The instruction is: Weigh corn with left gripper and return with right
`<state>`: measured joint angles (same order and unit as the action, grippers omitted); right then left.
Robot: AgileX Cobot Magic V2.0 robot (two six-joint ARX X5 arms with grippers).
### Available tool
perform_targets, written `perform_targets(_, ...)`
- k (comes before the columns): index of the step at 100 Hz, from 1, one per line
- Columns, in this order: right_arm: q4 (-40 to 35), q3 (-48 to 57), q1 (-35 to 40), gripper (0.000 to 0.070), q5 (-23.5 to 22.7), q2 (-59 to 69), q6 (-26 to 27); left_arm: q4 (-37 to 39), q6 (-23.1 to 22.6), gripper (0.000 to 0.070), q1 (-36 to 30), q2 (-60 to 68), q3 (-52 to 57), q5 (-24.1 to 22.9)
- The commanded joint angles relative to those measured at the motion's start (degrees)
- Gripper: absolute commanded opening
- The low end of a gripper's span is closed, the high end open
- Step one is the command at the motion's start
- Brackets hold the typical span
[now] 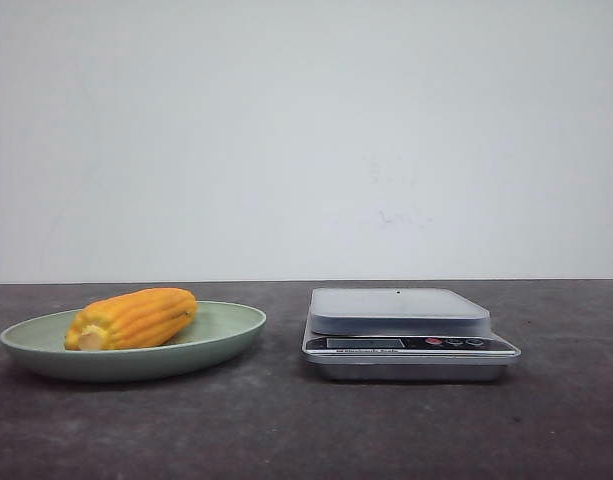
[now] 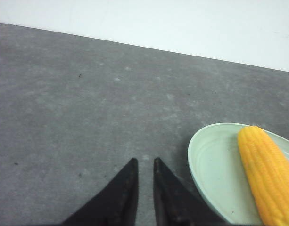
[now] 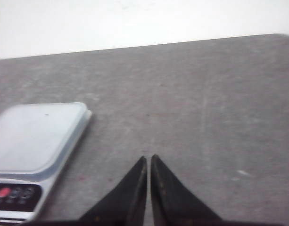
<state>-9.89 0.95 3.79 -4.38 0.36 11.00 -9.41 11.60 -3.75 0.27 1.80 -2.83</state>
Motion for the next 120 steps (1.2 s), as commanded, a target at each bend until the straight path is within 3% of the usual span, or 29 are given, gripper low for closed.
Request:
perform_targets(1, -1.2, 1.8, 0.2, 0.0003, 0.4, -0.1, 7.2, 3.4, 4.8, 0.0013, 0.1, 0.1, -0.3, 0.0)
perform_targets(14, -4.5, 9.4, 0.2, 0.0002, 1.6, 3.1, 9.0, 1.6, 7.2, 0.0015, 0.1, 2.5, 5.7, 0.1)
perform_targets(28, -4.9, 20.3, 0.2, 0.0002, 1.4, 10.9, 6.6, 1.3, 11.2, 0.0014, 0.0, 10.4, 15.7, 0.2)
perform_targets(42, -6.4, 31.3, 0.2, 0.0016, 0.7, 19.7, 4.0, -2.4, 10.9, 0.0015, 0.0, 21.1, 28.2, 2.8)
perform_targets(47, -7.8, 34.7, 0.2, 0.0100, 0.5, 22.0, 3.1, -4.1, 10.1, 0.0064, 0.0, 24.3, 32.3, 5.2)
perform_targets(57, -10.1, 39.3, 0.2, 0.0415, -0.2, 25.7, 2.9, -7.7, 10.1, 0.0383, 0.0, 29.1, 39.0, 9.4)
perform_targets(62, -11.1, 41.0, 0.2, 0.0511, -0.9, 27.3, 2.8, -8.2, 10.1, 0.0450, 0.0, 30.8, 41.0, 11.0)
perform_targets(73, -13.3, 43.4, 0.2, 0.0508, -3.6, 29.2, 2.4, -9.6, 10.0, 0.0386, -0.2, 33.6, 44.2, 14.9)
perform_targets(92, -16.6, 46.8, 0.2, 0.0506, -7.8, 32.3, 2.1, -10.3, 6.4, 0.0388, -5.0, 42.1, 48.3, 16.0)
perform_targets(120, -20.7, 49.6, 0.2, 0.0509, -12.0, 36.9, 1.8, -9.7, 1.3, 0.0394, -14.4, 63.2, 50.1, 10.8)
